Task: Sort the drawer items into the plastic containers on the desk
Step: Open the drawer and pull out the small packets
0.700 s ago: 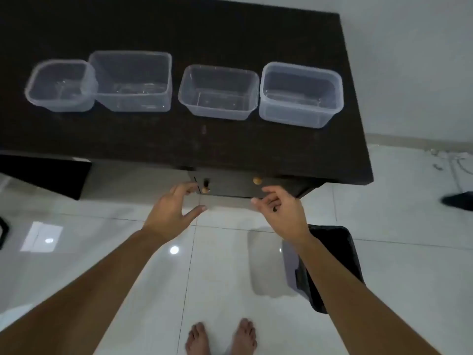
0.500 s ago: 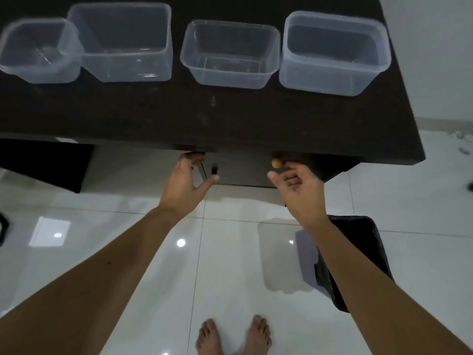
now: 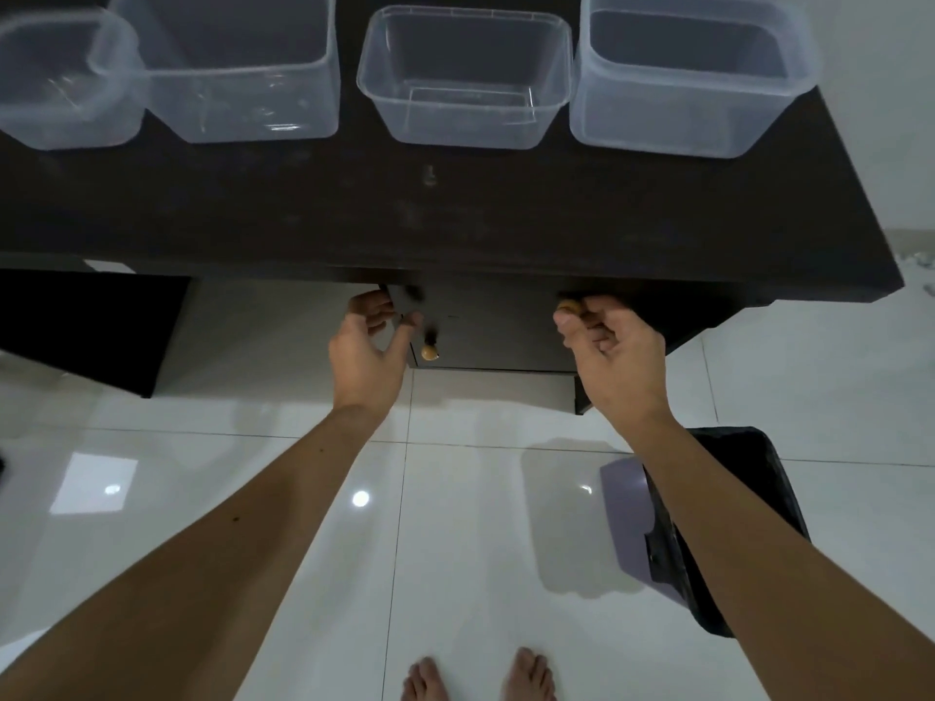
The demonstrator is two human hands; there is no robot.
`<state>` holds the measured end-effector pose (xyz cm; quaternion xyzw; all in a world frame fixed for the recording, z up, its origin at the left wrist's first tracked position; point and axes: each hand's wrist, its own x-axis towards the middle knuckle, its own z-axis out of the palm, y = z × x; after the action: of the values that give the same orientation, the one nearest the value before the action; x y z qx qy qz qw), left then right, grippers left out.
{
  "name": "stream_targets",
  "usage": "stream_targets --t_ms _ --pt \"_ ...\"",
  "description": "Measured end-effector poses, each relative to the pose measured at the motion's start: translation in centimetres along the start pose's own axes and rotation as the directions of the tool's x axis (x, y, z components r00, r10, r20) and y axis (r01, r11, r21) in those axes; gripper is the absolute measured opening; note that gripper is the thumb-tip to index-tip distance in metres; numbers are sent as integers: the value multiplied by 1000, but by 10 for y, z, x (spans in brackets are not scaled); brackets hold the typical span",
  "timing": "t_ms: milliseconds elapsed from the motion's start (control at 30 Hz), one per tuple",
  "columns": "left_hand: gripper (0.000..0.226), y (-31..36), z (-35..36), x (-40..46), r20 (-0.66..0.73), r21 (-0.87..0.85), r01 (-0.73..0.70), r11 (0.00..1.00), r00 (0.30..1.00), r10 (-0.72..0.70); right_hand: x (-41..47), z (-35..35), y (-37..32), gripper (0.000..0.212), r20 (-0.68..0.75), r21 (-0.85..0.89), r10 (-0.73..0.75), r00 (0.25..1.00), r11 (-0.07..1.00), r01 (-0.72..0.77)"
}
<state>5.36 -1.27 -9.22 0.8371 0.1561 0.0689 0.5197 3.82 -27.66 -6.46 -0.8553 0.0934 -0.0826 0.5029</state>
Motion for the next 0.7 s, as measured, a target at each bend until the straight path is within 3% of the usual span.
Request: stream_targets --t_ms 100,267,433,700 --pt "33 0 4 2 -29 -59 8 998 1000 -10 1 0 1 36 -3 -57 -29 1000 998 29" --pt "32 4 3 2 -15 2 -17 1000 1000 17 -1 -2 1 35 0 -104 -78 997 992 77" --pt "30 6 -4 -10 34 26 25 999 999 -26 -15 -6 3 26 17 -72 -122 992 990 123" --pt "32 8 -12 -24 51 58 -20 998 999 17 -30 -9 2 21 26 -36 -141 990 989 142"
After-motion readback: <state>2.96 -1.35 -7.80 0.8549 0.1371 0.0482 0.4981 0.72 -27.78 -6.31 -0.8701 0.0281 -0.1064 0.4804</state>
